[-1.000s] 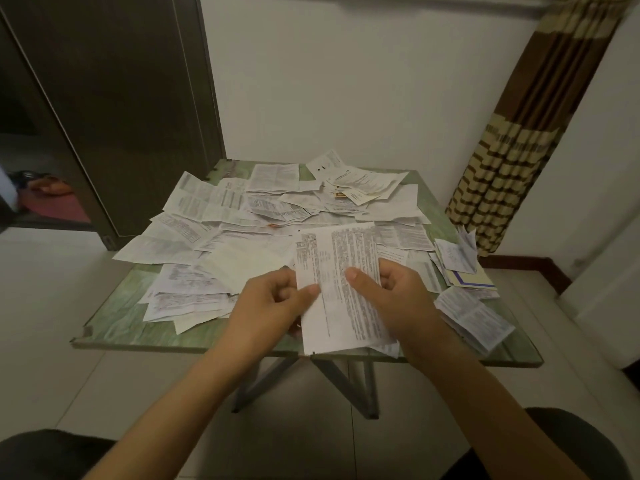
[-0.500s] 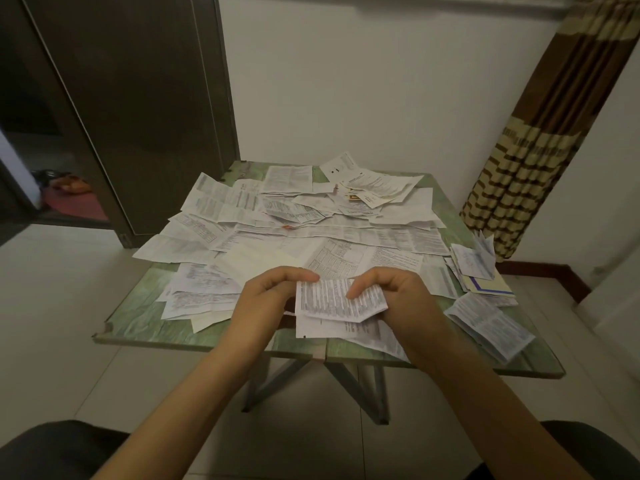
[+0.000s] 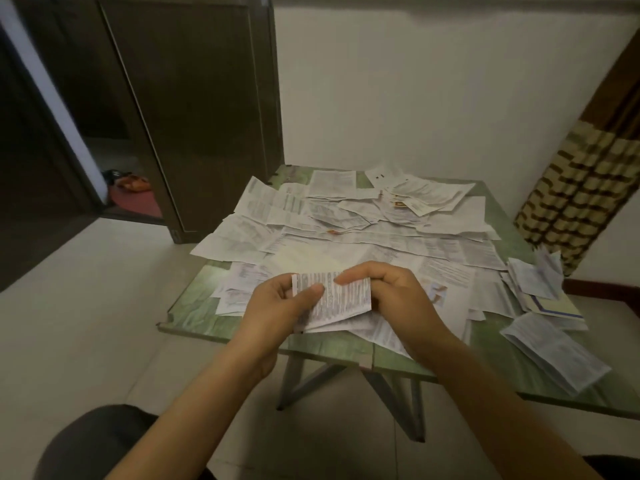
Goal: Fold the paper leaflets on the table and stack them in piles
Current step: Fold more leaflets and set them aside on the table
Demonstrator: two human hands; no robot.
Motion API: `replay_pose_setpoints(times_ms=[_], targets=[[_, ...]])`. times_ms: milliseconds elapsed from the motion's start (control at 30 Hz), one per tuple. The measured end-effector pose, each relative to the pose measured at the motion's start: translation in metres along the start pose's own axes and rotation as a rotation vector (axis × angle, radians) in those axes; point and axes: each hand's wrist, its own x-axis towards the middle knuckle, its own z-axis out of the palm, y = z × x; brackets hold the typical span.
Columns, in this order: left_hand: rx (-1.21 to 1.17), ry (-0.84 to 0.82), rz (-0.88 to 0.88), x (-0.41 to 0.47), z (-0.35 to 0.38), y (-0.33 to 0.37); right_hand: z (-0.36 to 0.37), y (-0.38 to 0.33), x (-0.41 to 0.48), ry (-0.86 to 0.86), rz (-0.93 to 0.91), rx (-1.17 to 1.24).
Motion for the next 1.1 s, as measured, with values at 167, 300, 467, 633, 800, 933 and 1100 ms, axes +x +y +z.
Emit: replay_pose_setpoints(times_ms=[167, 300, 467, 633, 800, 933, 1100], targets=[[-0.012, 0.064, 0.04, 0.002, -0.009, -0.003, 0.001, 0.003, 0.007, 0.058, 0.092, -0.027], [-0.034, 0.055, 0.083, 0.001, -0.005, -0.005, 0.001, 0.006, 0.005, 0.016, 0.1, -0.131], [-0.162, -0.001, 0.021, 0.004, -0.001, -0.01, -0.003, 0.004, 0.0, 0.024, 0.095, -0.081], [-0.141, 0.074, 0.102, 0.001, 0.016, -0.015, -0.001, 0.008, 0.001, 0.109, 0.051, -0.12], [-0.075, 0.163, 0.181, 0.0, 0.035, -0.021, -0.003, 0.012, -0.001, 0.243, -0.016, -0.248], [-0.1, 0.17, 0.204, -0.001, 0.04, -0.024, -0.012, 0.011, -0.008, 0.227, 0.053, -0.184], [0.044, 0.196, 0.412, -0.004, 0.051, -0.024, -0.031, 0.014, -0.022, 0.183, 0.118, -0.012]])
